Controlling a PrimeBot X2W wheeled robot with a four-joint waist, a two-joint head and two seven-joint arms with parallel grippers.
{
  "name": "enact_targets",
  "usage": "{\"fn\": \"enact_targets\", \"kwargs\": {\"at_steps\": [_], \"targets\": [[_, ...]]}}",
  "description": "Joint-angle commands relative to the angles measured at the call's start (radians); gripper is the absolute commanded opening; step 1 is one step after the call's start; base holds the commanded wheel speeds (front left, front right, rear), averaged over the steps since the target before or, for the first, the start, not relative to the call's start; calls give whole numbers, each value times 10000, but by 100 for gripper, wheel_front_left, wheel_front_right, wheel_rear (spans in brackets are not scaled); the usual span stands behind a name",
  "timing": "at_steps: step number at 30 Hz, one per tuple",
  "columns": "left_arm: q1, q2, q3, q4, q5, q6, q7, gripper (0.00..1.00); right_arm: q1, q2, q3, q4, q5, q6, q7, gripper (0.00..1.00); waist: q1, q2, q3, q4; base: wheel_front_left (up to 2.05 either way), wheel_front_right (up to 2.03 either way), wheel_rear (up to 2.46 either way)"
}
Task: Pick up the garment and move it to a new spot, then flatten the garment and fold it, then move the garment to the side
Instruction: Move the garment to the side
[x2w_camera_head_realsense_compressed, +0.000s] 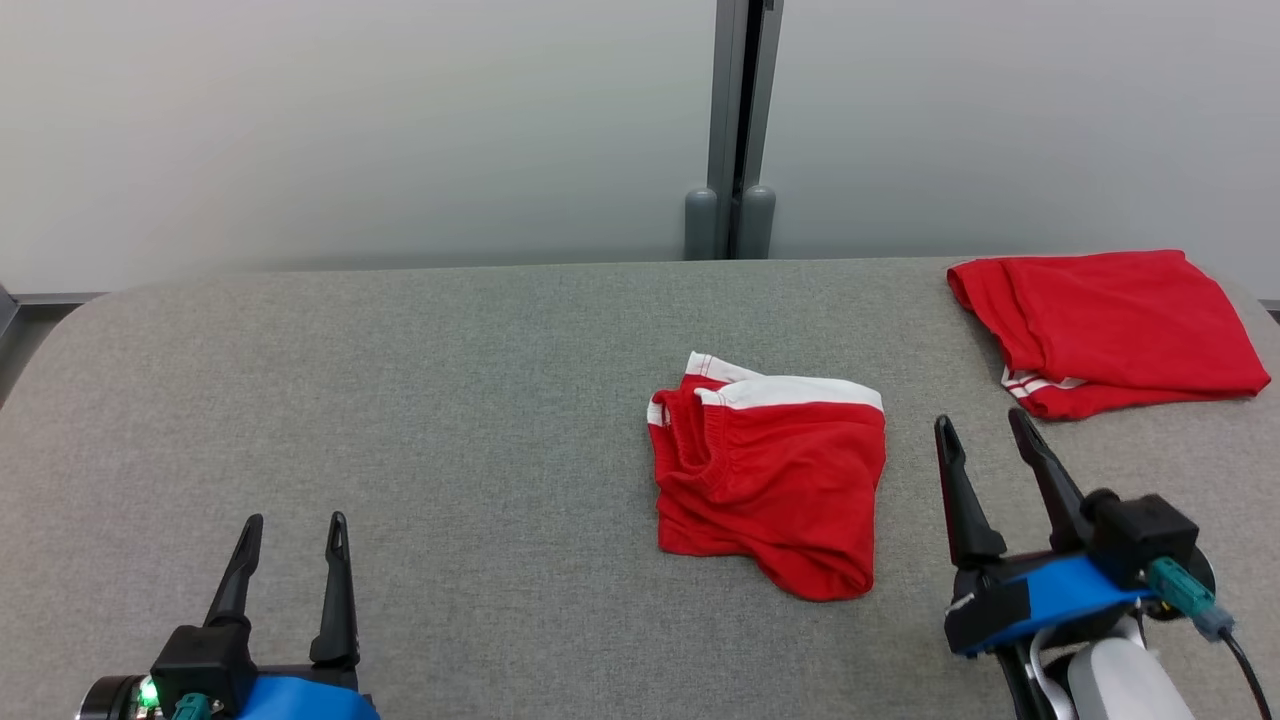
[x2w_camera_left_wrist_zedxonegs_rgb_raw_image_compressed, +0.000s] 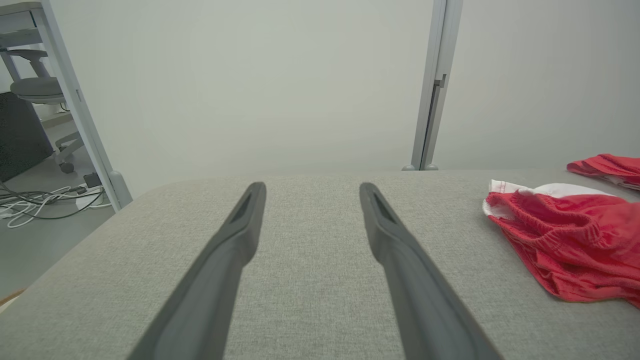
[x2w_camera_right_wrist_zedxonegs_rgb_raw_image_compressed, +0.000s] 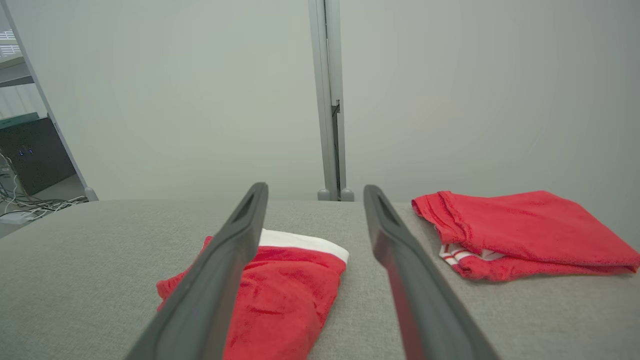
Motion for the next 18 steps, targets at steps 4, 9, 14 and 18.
{"fn": "enact_targets", "kwargs": {"at_steps": [4,9,14,18], "targets": [[-301,-42,-105,-46,-46,25,-43,100,-1281,-99,252,545,-221,1,114,100,0,-1,191,146,0,0,0],[-496,-95,-237,-60,-78,15,-43,100,-2391,-156,294,1496,-358,1,277,100,0,-1,465,403,0,0,0],[-614,-121,-303,-88,-115,7,-43,100,-2981,-159,169,2489,-435,1,299,100,0,-1,714,595,0,0,0],[-755,-131,-316,-138,-169,0,-43,100,-3393,-143,-50,3575,-602,1,261,100,0,-1,1039,763,0,0,0]]}}
